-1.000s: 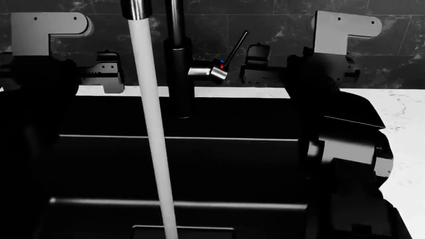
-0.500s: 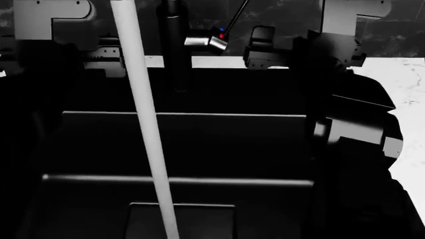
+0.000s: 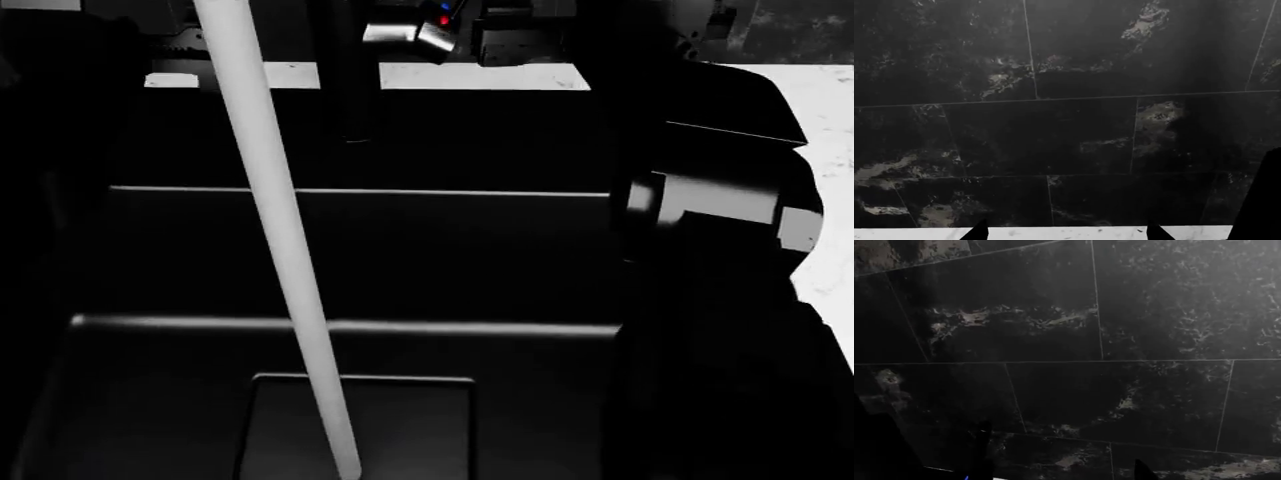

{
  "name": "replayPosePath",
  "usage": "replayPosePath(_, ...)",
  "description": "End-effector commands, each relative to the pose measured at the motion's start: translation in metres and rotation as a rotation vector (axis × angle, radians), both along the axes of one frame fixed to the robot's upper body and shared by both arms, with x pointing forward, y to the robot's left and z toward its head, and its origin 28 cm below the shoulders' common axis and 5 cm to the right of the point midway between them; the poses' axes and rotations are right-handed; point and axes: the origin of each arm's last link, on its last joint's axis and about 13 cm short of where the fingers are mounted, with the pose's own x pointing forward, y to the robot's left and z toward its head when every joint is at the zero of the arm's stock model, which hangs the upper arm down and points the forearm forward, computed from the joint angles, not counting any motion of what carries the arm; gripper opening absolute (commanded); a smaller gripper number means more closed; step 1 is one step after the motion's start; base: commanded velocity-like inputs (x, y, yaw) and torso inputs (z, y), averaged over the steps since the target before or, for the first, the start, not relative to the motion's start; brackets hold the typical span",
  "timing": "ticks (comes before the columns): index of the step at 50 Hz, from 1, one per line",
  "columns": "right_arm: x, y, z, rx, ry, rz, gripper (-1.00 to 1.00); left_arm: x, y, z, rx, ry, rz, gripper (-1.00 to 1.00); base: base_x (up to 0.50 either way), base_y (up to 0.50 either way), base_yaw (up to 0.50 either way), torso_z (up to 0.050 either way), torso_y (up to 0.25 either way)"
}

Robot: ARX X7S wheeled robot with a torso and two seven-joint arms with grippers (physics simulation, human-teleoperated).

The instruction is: Pick the eggplants and mangos from the sink and place them in one bowl. Place the bell pepper in the other bowl. Then turn off the sink faucet.

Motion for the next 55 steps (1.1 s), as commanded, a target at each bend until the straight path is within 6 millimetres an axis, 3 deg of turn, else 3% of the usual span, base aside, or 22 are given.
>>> replayPosePath(1,0.0,0.003,0.017,-0.029,-0.05,0.019,1.0,-0.001,0.004,0.013,0.031,-0.021,0.026,1.0,0.0,0.0,0.0,0.0,0.0)
replayPosePath(11,0.0,-0.002,0.008,-0.024,-0.042,-0.021,1.0,-0.003,0.005,0.012,0.044,-0.025,0.014,1.0,0.0,0.0,0.0,0.0,0.0)
replayPosePath(34,0.001,-0.001,0.017,-0.046,-0.074,-0.013,1.0,-0.002,0.004,0.014,0.035,-0.016,0.014,1.0,0.0,0.0,0.0,0.006,-0.078)
replayPosePath(55,0.001,0.006,0.026,-0.056,-0.088,0.041,1.0,-0.004,0.01,0.016,0.005,0.011,0.021,1.0,0.0,0.0,0.0,0.0,-0.001)
